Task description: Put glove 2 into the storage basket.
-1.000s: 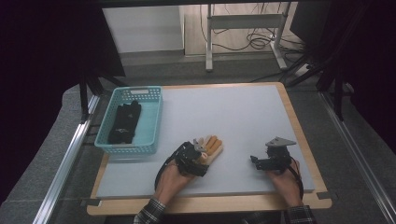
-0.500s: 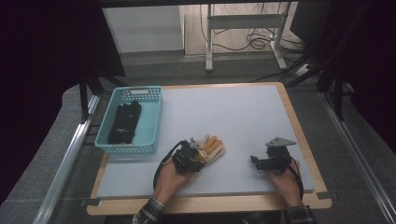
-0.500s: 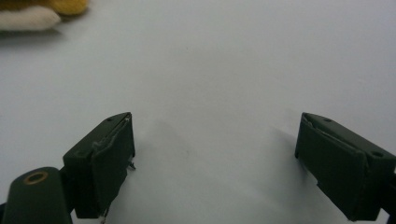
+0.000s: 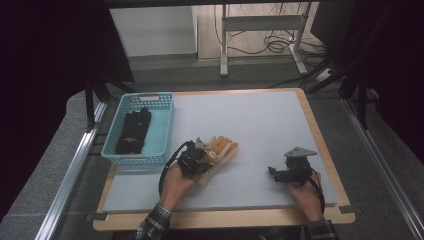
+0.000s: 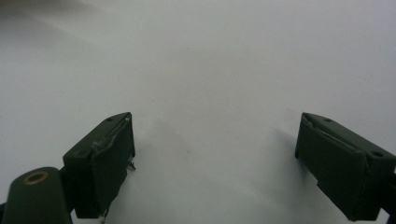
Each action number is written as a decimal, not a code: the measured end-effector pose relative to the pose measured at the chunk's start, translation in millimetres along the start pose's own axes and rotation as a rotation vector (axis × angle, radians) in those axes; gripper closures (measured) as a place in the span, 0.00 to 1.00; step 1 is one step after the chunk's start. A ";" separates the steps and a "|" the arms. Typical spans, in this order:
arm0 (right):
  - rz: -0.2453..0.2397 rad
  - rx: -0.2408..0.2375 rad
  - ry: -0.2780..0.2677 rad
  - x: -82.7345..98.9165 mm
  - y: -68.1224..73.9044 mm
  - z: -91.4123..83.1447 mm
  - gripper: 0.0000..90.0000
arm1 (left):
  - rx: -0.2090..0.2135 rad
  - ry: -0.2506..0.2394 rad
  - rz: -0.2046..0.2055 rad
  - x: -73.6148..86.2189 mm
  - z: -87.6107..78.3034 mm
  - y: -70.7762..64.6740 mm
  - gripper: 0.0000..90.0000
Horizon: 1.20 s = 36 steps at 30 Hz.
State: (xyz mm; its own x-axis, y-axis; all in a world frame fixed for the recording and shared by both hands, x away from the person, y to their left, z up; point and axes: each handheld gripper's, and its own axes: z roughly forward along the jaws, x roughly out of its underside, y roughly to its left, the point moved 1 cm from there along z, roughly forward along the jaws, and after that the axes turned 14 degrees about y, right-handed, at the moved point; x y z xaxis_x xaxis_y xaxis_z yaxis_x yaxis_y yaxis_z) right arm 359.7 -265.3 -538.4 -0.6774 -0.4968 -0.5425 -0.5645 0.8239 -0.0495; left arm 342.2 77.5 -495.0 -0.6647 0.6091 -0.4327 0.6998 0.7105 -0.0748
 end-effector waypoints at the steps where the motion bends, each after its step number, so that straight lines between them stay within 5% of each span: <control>1: 0.000 0.000 0.000 0.0 0.0 0.0 0.13 | -0.002 -0.004 -0.004 -0.7 -1.8 0.9 0.86; 11: 0.002 0.000 -0.001 0.0 0.2 0.0 0.13 | -0.058 -0.012 -0.031 -10.5 -21.9 17.4 0.87; 24: 0.000 0.000 0.000 0.0 0.1 0.0 0.13 | -0.149 -0.037 -0.154 -15.4 -61.9 62.3 0.86; 36: -0.001 0.000 0.001 0.0 0.1 -0.1 0.13 | -0.236 -0.068 -0.309 -0.1 -103.5 113.9 0.86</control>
State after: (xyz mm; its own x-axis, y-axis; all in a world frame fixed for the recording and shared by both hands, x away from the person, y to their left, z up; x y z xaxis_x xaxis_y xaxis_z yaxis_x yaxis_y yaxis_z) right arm 359.6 -265.2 -538.3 -0.6773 -0.4979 -0.5417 -0.5651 0.8235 -0.0504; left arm 394.9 194.9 -410.5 -0.8102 0.3344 -0.4815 0.3844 0.9231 -0.0057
